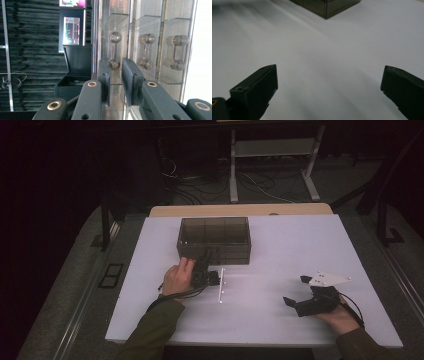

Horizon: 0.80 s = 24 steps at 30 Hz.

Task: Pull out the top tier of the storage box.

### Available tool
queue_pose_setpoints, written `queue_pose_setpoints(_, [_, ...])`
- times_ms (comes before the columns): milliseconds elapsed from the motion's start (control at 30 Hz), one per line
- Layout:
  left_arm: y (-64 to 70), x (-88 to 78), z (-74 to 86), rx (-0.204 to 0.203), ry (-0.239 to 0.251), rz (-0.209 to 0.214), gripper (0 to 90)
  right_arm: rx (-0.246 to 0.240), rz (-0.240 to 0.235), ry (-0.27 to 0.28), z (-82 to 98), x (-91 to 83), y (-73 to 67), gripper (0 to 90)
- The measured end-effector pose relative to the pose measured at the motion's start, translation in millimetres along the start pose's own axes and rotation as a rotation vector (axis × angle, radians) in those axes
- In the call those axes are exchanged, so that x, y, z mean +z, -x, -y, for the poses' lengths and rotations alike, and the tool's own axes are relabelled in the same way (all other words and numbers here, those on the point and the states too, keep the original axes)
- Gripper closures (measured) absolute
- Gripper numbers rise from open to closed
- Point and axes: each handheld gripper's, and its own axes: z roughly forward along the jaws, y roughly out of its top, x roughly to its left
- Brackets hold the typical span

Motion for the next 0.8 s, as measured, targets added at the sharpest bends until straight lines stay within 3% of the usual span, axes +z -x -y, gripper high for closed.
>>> queue_pose_setpoints(233, [-0.4, 0.3, -2.1, 0.001, -0.006, -0.011, 80.1, 0.000, 0.001, -0.001, 0.0, -0.2, 0.0, 0.5])
queue_pose_setpoints(800, [-0.1, -4.8, -3.6, 0.011, -0.006, -0.008, 80.3, 0.002, 0.002, 0.002, -0.1, -0.9, 0.1, 0.5])
